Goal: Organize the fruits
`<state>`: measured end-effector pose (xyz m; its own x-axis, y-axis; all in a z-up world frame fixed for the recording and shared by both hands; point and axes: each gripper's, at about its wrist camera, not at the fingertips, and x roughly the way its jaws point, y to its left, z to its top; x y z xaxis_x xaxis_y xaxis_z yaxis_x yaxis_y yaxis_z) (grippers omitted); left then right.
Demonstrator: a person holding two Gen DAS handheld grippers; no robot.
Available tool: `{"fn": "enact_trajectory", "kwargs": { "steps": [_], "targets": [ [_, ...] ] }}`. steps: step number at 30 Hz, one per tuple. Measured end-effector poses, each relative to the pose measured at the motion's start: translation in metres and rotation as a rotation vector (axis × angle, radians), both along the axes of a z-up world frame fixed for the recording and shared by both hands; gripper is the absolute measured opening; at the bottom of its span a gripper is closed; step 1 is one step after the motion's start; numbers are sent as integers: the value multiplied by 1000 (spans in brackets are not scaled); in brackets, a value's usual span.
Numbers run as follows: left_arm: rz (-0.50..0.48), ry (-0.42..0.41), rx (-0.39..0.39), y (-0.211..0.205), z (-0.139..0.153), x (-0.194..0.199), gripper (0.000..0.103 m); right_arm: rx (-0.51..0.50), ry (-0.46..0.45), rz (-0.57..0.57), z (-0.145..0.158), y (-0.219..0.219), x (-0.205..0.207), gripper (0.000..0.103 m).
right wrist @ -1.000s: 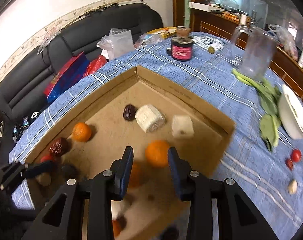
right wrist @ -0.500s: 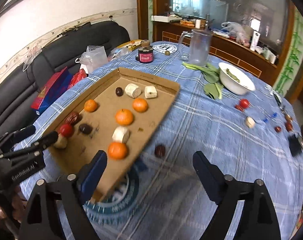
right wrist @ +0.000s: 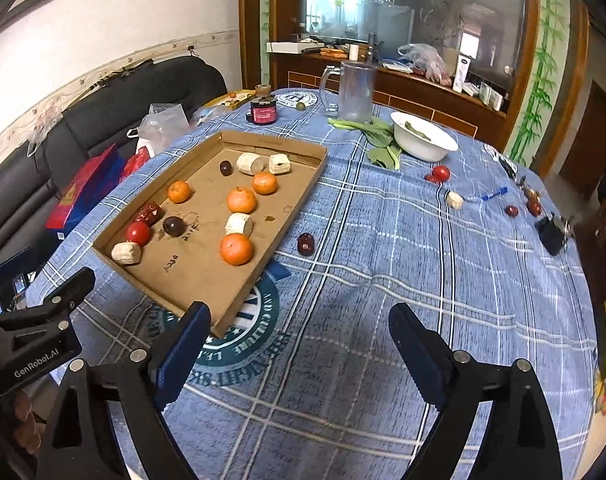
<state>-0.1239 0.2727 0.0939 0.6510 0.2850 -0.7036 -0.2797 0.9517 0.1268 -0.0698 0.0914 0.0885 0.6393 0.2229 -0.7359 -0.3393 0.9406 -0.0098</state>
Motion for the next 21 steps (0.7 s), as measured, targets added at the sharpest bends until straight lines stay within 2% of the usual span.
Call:
{"fn": "enact_trajectory", "kwargs": {
  "steps": [7,10,21],
  "targets": [
    [-3,-27,-23,19,0,-12,96,-37,-4,1,5,14,-21,93],
    [-7,-9,-41,26,-3,-14,96,-65,-21,9,7,21,-28,93],
    [-65,-7,-76,28,0,-21,98,-89,-24,7,8,29,-29,93]
  ]
}}
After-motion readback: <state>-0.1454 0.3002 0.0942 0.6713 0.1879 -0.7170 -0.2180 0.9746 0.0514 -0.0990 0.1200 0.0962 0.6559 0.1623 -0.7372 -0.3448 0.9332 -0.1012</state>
